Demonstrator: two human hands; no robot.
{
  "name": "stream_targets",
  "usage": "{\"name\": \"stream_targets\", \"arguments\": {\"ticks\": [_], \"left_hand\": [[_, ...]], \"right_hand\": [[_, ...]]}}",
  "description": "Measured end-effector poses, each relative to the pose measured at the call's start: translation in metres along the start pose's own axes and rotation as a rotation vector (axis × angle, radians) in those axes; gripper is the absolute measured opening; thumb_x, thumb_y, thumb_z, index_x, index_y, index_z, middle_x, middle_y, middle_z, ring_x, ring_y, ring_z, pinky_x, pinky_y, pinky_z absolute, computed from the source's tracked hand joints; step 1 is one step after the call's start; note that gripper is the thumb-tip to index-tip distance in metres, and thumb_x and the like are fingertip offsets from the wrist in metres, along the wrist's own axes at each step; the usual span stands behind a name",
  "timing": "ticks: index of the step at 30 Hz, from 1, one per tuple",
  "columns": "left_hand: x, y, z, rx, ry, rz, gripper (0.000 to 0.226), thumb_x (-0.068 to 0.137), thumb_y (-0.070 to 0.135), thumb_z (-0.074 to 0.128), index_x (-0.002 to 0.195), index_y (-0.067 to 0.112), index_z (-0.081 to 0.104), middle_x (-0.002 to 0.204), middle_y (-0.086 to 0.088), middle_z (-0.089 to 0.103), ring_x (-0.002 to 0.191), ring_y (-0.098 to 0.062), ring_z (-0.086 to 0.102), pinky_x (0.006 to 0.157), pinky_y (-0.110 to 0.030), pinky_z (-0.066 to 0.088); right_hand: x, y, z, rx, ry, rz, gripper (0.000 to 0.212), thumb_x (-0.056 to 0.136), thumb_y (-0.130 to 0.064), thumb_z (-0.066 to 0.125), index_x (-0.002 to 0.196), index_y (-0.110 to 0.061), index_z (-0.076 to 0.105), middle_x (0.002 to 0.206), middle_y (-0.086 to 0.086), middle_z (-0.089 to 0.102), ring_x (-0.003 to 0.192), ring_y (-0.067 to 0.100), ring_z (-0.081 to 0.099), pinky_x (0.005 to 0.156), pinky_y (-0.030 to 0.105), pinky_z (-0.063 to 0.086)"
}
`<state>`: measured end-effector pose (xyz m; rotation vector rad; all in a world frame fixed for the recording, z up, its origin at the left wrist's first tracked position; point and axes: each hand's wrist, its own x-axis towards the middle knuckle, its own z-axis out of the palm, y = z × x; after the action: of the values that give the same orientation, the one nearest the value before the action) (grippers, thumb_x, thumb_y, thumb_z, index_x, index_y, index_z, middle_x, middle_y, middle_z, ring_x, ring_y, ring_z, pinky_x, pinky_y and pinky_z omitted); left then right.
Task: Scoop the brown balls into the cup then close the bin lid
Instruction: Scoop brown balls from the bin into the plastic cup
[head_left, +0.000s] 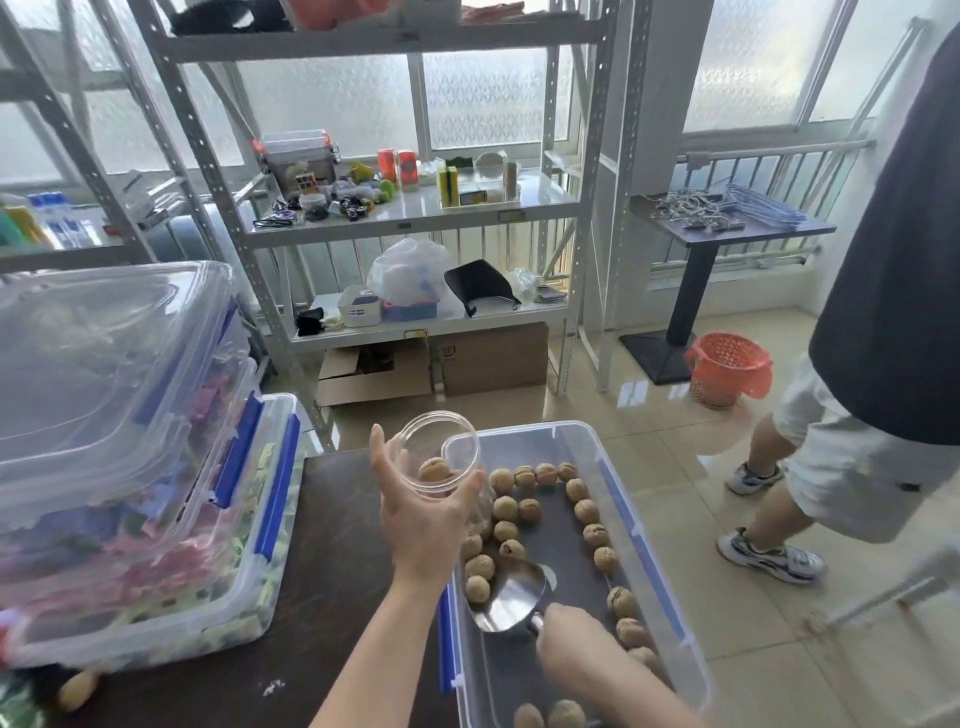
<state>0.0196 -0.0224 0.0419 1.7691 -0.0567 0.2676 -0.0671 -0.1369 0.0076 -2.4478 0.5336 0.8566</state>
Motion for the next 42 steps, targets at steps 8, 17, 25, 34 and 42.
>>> {"name": "stream_targets", "arguments": {"ticks": [8,17,25,34,42], "left_hand": [[0.003,0.004,-0.005,0.0,0.042,0.018,0.108,0.063,0.023,0.083,0.142,0.037,0.012,0.146,0.0,0.036,0.129,-0.008,0.036,0.11,-0.037,0.032],[0.0,-0.003,-0.012,-0.024,0.063,0.018,0.109,0.062,0.022,0.084,0.136,0.048,0.008,0.136,0.014,0.034,0.131,-0.004,0.034,0.095,-0.006,0.023],[-0.005,-0.001,-0.02,0.002,0.083,0.018,0.109,0.063,0.02,0.083,0.123,0.066,0.004,0.138,0.013,0.034,0.131,-0.003,0.033,0.098,-0.011,0.023],[-0.011,0.005,-0.012,0.022,0.031,-0.014,0.108,0.065,0.019,0.082,0.142,0.039,0.008,0.148,-0.001,0.034,0.13,-0.006,0.032,0.11,-0.034,0.03],[-0.019,0.0,0.019,0.062,-0.078,-0.044,0.112,0.058,0.031,0.086,0.141,0.038,0.011,0.145,-0.006,0.039,0.13,-0.021,0.043,0.108,-0.041,0.037]], "right_hand": [[0.087,-0.018,0.039,0.807,0.0,0.205,0.012,0.094,-0.014,0.032,0.087,-0.01,0.042,0.064,0.01,0.047,0.047,0.017,0.043,0.04,0.021,0.03],[0.127,-0.028,0.029,1.046,-0.003,0.097,0.014,0.094,-0.008,0.04,0.086,-0.011,0.051,0.067,0.006,0.047,0.053,0.014,0.045,0.047,0.026,0.039],[0.13,-0.002,0.031,1.285,-0.089,-0.066,0.014,0.099,-0.008,0.041,0.104,-0.009,0.054,0.065,0.004,0.046,0.052,0.012,0.043,0.042,0.021,0.039],[0.089,0.024,-0.019,1.483,-0.09,-0.315,0.014,0.096,-0.002,0.041,0.086,-0.006,0.049,0.06,0.005,0.045,0.036,0.008,0.041,0.033,0.019,0.034],[-0.003,0.056,-0.089,1.441,0.057,-0.4,0.017,0.097,0.001,0.038,0.082,-0.003,0.046,0.054,0.004,0.044,0.031,0.006,0.036,0.028,0.016,0.027]]}}
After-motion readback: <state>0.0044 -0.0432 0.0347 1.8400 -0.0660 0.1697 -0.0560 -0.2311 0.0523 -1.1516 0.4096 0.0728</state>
